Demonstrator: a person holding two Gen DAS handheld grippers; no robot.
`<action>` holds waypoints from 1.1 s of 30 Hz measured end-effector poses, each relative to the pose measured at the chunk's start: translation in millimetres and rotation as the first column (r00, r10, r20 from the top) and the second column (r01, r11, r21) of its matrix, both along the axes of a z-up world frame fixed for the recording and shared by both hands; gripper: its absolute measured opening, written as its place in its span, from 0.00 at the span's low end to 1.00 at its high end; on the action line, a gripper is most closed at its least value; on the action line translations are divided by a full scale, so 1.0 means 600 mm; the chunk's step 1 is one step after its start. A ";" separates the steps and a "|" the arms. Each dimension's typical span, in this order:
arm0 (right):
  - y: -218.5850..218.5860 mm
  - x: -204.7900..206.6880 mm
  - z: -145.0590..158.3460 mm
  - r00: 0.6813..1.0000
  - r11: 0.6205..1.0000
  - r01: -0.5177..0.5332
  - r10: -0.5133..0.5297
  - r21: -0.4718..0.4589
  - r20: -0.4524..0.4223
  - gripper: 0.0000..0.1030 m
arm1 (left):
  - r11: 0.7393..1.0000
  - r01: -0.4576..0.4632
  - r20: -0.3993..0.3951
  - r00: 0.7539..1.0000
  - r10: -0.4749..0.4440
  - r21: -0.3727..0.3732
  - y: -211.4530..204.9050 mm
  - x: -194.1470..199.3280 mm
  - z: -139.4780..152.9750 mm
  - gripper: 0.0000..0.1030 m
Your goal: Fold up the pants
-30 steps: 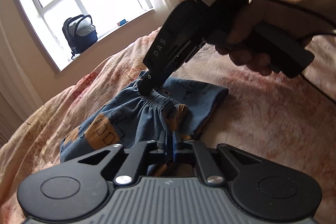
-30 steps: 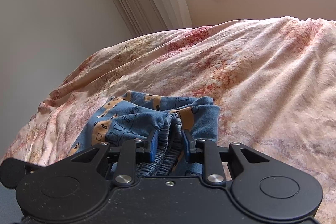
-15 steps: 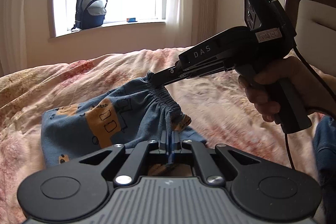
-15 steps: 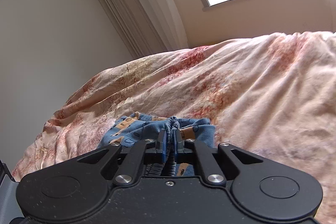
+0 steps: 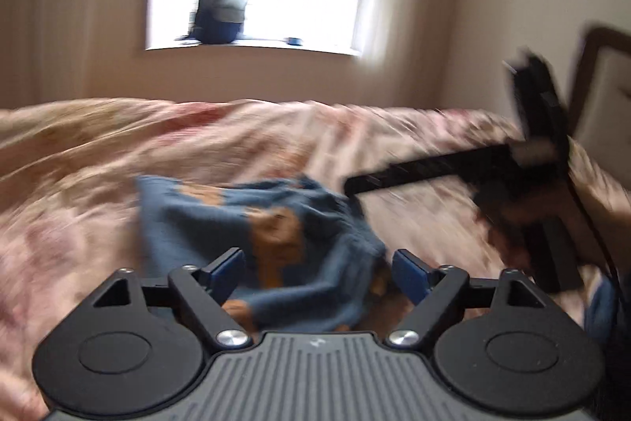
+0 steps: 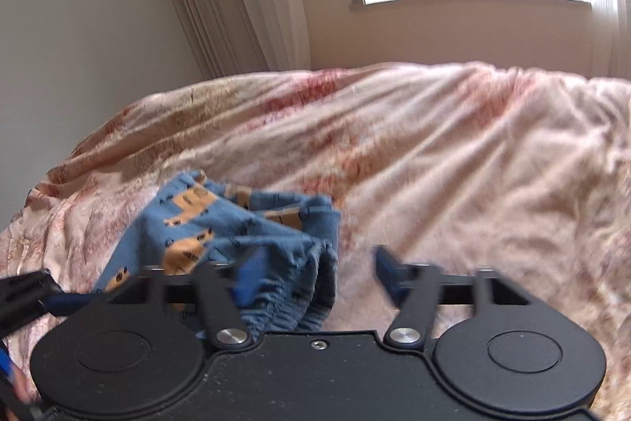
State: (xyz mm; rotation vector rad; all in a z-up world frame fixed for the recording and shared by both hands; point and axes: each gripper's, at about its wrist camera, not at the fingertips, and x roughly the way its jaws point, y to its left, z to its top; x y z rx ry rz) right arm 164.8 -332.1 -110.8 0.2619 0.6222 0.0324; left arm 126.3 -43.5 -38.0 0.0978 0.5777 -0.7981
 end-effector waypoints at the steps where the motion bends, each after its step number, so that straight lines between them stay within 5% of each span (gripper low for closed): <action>1: 0.005 -0.001 0.002 1.000 1.000 0.003 -0.003 -0.006 -0.004 0.75 | 0.998 -0.064 -0.009 0.998 0.064 -0.021 0.012 0.010 0.004 0.98; 4: 0.025 -0.014 0.000 0.999 0.998 0.030 -0.031 -0.047 -0.039 0.86 | 0.963 -0.266 -0.030 0.963 0.268 0.039 0.028 0.042 -0.003 1.00; 6: 0.051 -0.021 -0.005 0.998 0.993 -0.002 -0.006 -0.121 -0.067 0.90 | 0.939 -0.302 -0.051 0.948 0.314 0.167 0.027 0.061 -0.031 1.00; 8: 0.078 -0.021 -0.007 0.995 0.973 -0.046 0.024 -0.225 -0.098 0.95 | 0.884 -0.308 -0.060 0.935 0.349 0.352 0.023 0.075 -0.066 1.00; 9: 0.086 -0.021 -0.010 0.993 0.959 -0.048 0.015 -0.279 -0.121 0.95 | 0.877 -0.311 -0.060 0.932 0.356 0.367 0.034 0.075 -0.077 1.00; 14: 0.071 -0.036 -0.022 0.988 0.941 -0.059 0.007 -0.333 -0.154 0.99 | 0.887 -0.371 -0.221 0.873 0.434 0.276 0.091 0.088 -0.063 1.00; 17: 0.071 -0.051 -0.002 0.993 0.940 -0.054 0.016 -0.338 -0.114 0.99 | 0.886 -0.414 -0.228 0.860 0.456 0.209 0.109 0.081 -0.032 1.00; 22: 0.085 -0.052 0.031 0.997 0.945 -0.046 0.062 -0.324 0.041 0.99 | 0.916 -0.399 -0.128 0.907 0.400 0.038 0.082 0.098 0.015 1.00; 25: 0.095 -0.008 0.017 0.996 0.944 -0.055 0.074 -0.326 0.047 0.99 | 0.940 -0.317 -0.001 0.948 0.319 0.130 0.023 0.144 0.001 1.00; 29: 0.084 0.039 -0.022 1.000 0.941 -0.022 0.021 -0.339 -0.007 0.99 | 0.888 -0.336 0.047 0.940 0.339 0.315 -0.021 0.201 -0.066 1.00; 31: 0.059 0.055 -0.044 0.995 0.940 0.029 -0.059 -0.339 -0.079 0.99 | 0.909 -0.322 -0.036 0.939 0.343 0.266 -0.001 0.214 -0.096 1.00; 33: 0.021 0.055 -0.046 0.990 0.972 0.053 -0.081 -0.230 -0.115 0.99 | 0.923 -0.312 -0.097 0.935 0.340 0.227 0.012 0.223 -0.095 1.00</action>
